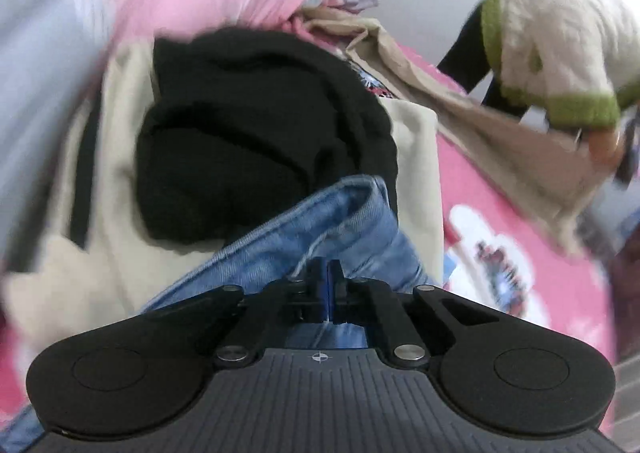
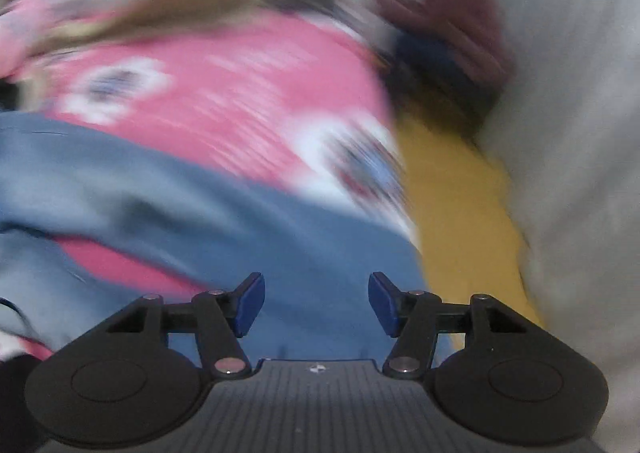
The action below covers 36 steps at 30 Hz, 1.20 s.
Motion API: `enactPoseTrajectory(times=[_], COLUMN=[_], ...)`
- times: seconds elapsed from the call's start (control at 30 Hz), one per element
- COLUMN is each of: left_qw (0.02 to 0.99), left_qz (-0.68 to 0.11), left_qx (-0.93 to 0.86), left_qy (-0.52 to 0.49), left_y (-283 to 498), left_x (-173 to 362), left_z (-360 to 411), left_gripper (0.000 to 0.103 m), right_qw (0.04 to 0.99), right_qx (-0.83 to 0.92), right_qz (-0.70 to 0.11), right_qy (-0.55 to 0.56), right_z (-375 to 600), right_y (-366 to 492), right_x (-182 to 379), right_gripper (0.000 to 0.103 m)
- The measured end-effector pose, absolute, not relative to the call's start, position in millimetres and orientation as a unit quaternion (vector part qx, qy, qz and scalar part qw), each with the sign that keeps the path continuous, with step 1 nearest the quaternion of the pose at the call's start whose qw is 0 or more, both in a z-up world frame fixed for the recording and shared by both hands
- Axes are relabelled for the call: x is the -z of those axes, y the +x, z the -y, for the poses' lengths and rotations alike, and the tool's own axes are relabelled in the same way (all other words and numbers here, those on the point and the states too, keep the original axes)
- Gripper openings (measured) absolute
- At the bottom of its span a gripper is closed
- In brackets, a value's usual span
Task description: Fold clothes
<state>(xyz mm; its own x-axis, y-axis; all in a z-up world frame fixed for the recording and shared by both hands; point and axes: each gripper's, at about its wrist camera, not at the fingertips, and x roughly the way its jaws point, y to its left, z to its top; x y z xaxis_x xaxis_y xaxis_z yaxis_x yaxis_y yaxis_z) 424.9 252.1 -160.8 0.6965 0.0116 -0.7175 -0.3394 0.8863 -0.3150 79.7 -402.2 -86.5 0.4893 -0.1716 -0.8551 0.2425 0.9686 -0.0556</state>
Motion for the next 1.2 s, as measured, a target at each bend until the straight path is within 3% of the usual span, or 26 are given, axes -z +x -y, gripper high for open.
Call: enactPoseTrajectory(times=[0.03,0.07,0.37,0.47,0.53,0.67,0.8,0.87,0.9,1.0,1.07,1.1,1.2], left_qw=[0.903,0.91,0.897,0.864,0.828,0.769,0.714,0.69,0.682,0.657,0.626,0.617,0.58], left_qz=[-0.374,-0.372,-0.419,-0.429,-0.436,-0.443,-0.44,-0.455,-0.462,-0.496,-0.527,-0.529,-0.539], left_qx=[-0.102,-0.104,0.138,0.254,0.336,0.435,0.504,0.513,0.513,0.509,0.501,0.492,0.498], left_qy=[-0.184,-0.151,0.008,0.069,0.103,0.15,0.207,0.233,0.24,0.251,0.283,0.311,0.354], left_y=[417,409,344,312,293,274,276,280,285,301,307,305,296], left_x=[153,146,121,130,139,166,198,214,224,249,266,274,286], left_z=[-236,-220,-37,39,95,218,345,392,412,454,472,481,491], left_gripper=[0.02,0.025,0.029,0.037,0.05,0.052,0.056,0.058,0.058,0.059,0.055,0.047,0.046], right_qw=[0.85,0.84,0.811,0.808,0.801,0.807,0.789,0.797,0.811,0.847,0.844,0.843,0.848], right_qx=[0.135,0.147,0.184,0.171,0.171,0.186,0.212,0.218,0.218,0.196,0.185,0.18,0.177], right_qz=[-0.503,-0.507,-0.481,-0.445,-0.43,-0.368,-0.255,-0.247,-0.243,-0.242,-0.215,-0.207,-0.198], right_qy=[0.083,0.123,0.279,0.346,0.379,0.422,0.518,0.506,0.486,0.431,0.455,0.463,0.459], right_z=[425,443,509,529,540,539,518,522,520,510,511,513,512], right_y=[63,49,7,5,2,-17,-53,-54,-53,-43,-48,-51,-54], right_x=[99,110,195,215,226,246,277,269,263,264,278,281,283], right_gripper=[0.061,0.061,0.064,0.075,0.091,0.098,0.095,0.087,0.078,0.078,0.079,0.079,0.078])
